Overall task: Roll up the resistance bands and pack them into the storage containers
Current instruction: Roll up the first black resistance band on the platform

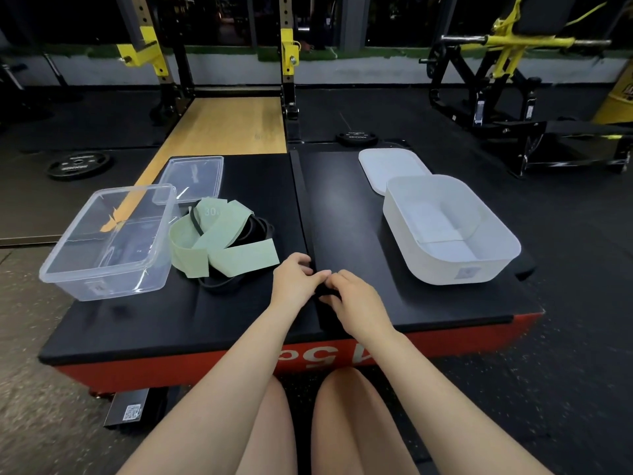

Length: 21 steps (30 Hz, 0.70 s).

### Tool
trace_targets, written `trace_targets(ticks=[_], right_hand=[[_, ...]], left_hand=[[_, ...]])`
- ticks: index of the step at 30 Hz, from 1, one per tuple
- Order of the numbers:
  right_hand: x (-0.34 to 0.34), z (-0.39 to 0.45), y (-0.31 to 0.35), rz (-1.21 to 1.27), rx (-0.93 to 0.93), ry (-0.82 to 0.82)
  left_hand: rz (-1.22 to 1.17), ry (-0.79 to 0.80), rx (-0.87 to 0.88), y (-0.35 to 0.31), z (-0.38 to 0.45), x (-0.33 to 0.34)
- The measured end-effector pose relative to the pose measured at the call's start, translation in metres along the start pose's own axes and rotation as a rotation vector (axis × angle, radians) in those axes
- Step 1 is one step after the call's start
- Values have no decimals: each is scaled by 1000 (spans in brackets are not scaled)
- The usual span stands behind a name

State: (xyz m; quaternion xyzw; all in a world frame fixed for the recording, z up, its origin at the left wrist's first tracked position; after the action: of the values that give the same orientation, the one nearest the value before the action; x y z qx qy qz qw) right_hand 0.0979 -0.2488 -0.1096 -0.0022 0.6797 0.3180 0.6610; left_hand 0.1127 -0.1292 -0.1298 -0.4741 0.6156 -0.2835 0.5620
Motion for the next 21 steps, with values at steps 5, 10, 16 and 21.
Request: trace_targets(ticks=[5,10,16,21], right_hand=[[4,2,-8,124,-13,72],[-1,3,-17,223,-30,106],[-10,15,-11,171,-135,166],[-14,22,-41,349,138,81]], left_hand=[[26,34,-20,1,2,4],[51,25,-1,3,0,5],[107,33,13,5,2,4],[62,21,1,6,2,7]])
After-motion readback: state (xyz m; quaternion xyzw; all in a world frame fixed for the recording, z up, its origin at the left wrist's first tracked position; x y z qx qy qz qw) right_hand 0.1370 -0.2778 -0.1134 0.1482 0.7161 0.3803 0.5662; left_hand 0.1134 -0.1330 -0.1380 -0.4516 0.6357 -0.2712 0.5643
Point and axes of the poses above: each hand's wrist, its own z-axis towards the middle knuckle, its own x-axis out of the palm, y = z × x, the point moved 10 cm from there along z, towards the middle knuckle, and after that the axes turned 8 degrees about y, right-handed, at the moved point
